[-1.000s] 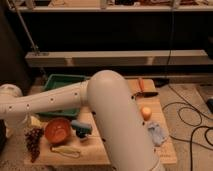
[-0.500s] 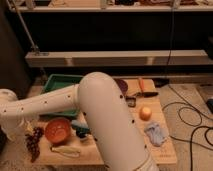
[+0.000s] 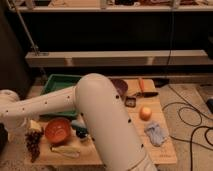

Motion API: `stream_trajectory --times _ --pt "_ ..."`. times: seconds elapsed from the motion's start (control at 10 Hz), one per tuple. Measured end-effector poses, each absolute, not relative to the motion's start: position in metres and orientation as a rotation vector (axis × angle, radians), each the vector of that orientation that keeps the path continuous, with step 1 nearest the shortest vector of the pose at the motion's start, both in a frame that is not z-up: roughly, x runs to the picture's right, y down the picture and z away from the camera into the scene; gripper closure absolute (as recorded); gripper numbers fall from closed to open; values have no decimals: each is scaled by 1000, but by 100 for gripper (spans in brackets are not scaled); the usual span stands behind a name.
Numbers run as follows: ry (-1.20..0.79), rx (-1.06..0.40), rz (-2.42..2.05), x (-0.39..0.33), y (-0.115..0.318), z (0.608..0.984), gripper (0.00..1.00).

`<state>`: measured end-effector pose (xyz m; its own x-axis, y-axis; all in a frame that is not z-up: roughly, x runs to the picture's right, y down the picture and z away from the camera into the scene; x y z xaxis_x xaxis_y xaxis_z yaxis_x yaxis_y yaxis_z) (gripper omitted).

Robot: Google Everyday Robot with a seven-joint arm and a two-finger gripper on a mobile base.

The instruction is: Place grapes in plastic cup

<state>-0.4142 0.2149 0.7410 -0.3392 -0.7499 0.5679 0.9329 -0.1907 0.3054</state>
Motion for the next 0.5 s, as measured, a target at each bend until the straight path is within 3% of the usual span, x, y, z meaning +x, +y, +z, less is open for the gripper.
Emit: stream_trajectory --times 0.5 --pt "-735 -379 -1796 -416 226 752 22"
